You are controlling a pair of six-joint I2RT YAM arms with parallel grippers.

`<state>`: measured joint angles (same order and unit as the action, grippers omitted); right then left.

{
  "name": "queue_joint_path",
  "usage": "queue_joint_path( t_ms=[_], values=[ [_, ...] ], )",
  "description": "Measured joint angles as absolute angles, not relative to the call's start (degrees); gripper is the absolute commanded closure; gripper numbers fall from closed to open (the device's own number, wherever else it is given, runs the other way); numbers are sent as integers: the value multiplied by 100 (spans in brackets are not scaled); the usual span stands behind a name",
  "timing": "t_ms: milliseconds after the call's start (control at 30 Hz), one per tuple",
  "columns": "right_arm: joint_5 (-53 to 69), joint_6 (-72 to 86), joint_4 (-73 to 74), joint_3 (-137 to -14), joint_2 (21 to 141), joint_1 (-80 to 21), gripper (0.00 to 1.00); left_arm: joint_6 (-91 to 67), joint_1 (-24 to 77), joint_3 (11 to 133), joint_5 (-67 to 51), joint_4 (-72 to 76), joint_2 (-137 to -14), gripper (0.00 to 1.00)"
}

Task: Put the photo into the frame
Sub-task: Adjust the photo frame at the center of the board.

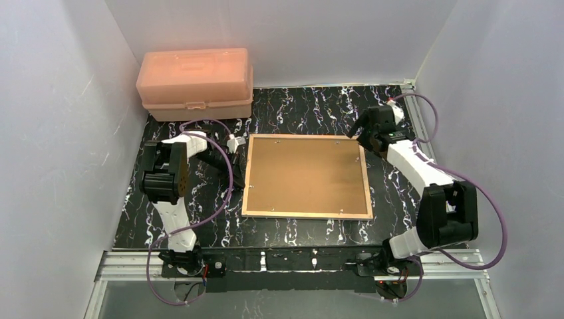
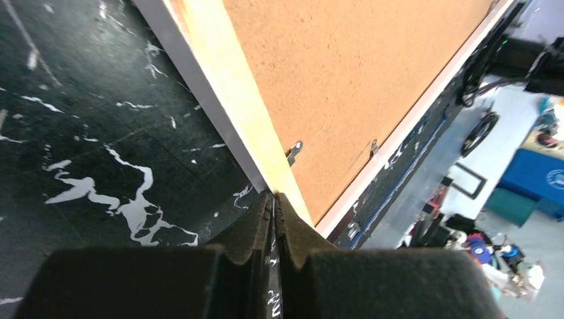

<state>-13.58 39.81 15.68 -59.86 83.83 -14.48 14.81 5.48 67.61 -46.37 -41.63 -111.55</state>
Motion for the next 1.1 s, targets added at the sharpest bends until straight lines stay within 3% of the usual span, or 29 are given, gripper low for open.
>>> queue_joint_path(
  t_ms=[400, 700, 1100],
  values=[
    [-1253, 4097, 1782, -6093, 9972, -735, 1, 2224, 1271, 6556, -3879, -4259, -10781, 100],
    [-714, 4226, 1492, -6888, 10696, -604, 1, 2598, 1452, 6423, -3892, -4278, -10825, 100],
    [224, 4268, 1138, -8442, 11926, -541, 1, 2700, 2502, 6687, -4053, -4764, -11203, 100]
  ],
)
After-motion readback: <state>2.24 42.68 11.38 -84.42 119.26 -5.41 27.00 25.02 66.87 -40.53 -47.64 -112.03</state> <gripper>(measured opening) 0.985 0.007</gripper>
